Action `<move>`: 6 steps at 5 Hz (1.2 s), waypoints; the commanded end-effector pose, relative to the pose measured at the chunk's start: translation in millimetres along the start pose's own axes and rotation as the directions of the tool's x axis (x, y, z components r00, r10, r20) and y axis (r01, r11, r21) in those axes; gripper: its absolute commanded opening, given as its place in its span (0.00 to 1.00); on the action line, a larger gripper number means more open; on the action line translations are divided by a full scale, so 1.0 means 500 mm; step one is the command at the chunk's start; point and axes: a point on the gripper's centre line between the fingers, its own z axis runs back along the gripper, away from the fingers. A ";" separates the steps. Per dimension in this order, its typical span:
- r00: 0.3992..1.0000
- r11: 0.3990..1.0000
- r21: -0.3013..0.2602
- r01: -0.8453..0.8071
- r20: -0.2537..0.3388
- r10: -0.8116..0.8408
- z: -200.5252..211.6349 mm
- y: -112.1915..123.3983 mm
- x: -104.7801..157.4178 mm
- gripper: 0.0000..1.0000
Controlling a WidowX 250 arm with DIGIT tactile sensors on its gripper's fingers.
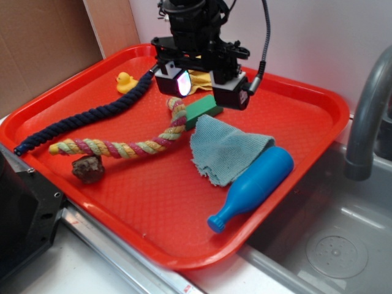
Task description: Grab the multicolored rope.
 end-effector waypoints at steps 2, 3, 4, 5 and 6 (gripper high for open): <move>0.995 0.994 -0.031 -0.102 -0.009 0.101 -0.008 0.089 0.117 1.00; 0.998 0.997 -0.043 -0.066 -0.011 0.066 -0.013 0.071 0.141 1.00; 0.999 0.999 -0.037 -0.040 -0.014 0.039 -0.003 0.058 0.162 1.00; 0.999 0.999 -0.037 -0.040 -0.014 0.039 -0.003 0.058 0.162 1.00; 0.999 0.999 -0.037 -0.040 -0.014 0.039 -0.003 0.058 0.162 1.00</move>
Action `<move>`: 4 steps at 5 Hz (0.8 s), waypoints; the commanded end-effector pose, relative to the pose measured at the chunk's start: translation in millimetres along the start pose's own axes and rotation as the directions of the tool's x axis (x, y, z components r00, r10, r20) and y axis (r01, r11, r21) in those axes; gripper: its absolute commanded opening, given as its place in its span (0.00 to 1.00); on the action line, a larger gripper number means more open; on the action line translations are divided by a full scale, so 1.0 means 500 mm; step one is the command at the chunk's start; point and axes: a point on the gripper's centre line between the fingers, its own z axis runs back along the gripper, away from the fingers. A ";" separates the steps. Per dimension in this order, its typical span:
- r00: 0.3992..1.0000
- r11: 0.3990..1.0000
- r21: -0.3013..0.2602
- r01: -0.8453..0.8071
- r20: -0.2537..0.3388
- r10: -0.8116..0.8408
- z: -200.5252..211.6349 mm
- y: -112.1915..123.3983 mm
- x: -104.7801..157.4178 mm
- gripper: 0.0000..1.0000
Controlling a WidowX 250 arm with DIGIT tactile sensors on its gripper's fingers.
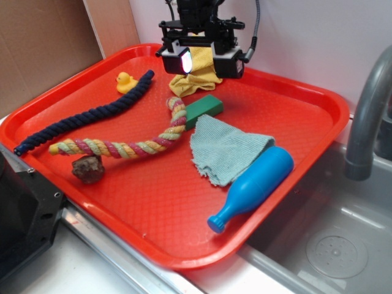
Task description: Grab the multicolored rope.
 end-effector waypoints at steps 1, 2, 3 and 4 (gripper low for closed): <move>0.999 1.000 -0.018 0.005 0.045 -0.004 0.029 0.002 0.028 1.00; 0.995 0.998 -0.032 0.055 0.089 -0.052 0.027 -0.029 -0.037 1.00; 0.992 0.997 -0.010 0.072 0.105 -0.071 0.031 -0.051 -0.096 1.00; 0.989 0.997 0.000 0.071 0.129 -0.071 0.036 -0.055 -0.144 1.00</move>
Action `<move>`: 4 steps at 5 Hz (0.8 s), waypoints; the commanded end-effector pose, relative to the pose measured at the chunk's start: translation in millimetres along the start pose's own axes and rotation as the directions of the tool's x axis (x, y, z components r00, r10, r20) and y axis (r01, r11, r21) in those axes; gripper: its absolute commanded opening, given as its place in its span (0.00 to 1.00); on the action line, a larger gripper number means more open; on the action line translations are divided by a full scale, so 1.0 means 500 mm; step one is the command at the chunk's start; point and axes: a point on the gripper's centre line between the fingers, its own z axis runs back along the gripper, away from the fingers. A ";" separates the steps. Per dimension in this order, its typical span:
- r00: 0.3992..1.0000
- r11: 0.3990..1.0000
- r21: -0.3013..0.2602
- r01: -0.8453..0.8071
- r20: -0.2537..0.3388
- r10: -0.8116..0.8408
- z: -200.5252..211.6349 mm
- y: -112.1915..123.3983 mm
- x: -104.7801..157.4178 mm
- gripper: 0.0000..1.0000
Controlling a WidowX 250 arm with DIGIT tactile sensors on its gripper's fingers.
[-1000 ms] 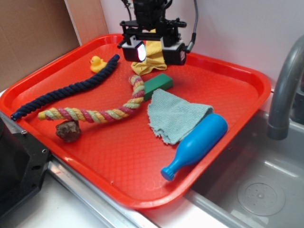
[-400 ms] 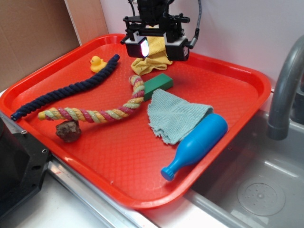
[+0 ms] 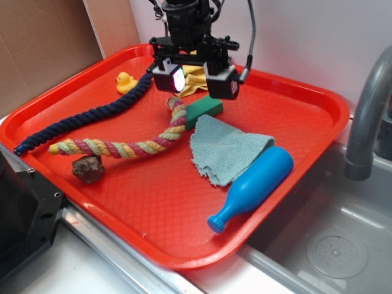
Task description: Grab the multicolored rope.
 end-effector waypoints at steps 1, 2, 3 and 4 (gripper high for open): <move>0.999 1.000 -0.012 0.019 0.041 -0.018 0.016 -0.018 -0.040 1.00; 1.000 0.999 0.034 0.011 0.014 -0.012 -0.010 -0.007 -0.061 1.00; 0.999 0.998 0.039 0.048 0.014 -0.048 -0.037 0.020 -0.059 1.00; 0.998 0.997 0.033 0.064 0.024 -0.065 -0.046 0.036 -0.060 1.00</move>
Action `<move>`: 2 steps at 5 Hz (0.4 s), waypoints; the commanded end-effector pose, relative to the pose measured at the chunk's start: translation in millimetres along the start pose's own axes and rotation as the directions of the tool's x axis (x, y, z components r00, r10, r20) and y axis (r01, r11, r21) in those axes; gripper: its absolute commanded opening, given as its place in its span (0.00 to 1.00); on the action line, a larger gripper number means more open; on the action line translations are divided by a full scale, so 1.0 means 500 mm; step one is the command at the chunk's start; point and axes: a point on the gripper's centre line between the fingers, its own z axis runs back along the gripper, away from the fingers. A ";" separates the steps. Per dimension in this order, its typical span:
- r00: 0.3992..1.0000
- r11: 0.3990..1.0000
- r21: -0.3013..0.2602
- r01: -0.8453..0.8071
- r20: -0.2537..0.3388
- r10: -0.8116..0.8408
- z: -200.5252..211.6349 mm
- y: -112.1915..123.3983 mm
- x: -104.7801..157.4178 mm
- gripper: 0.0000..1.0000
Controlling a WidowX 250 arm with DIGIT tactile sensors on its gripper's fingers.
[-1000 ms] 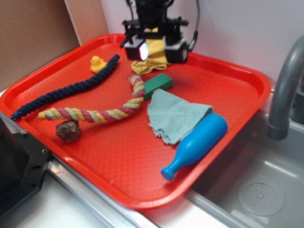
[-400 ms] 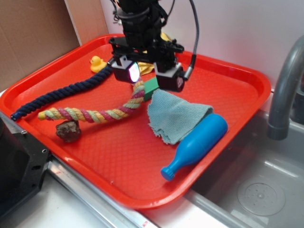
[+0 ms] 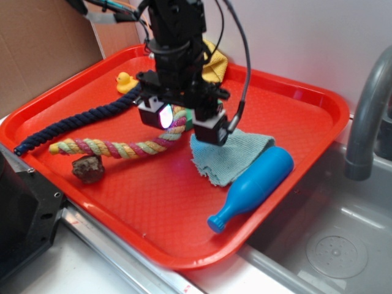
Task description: Grab the multicolored rope.
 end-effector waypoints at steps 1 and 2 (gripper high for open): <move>0.997 0.997 -0.037 0.071 0.035 -0.069 -0.023 0.035 0.036 1.00; 0.993 0.990 -0.075 0.118 0.035 -0.116 -0.038 0.043 0.042 1.00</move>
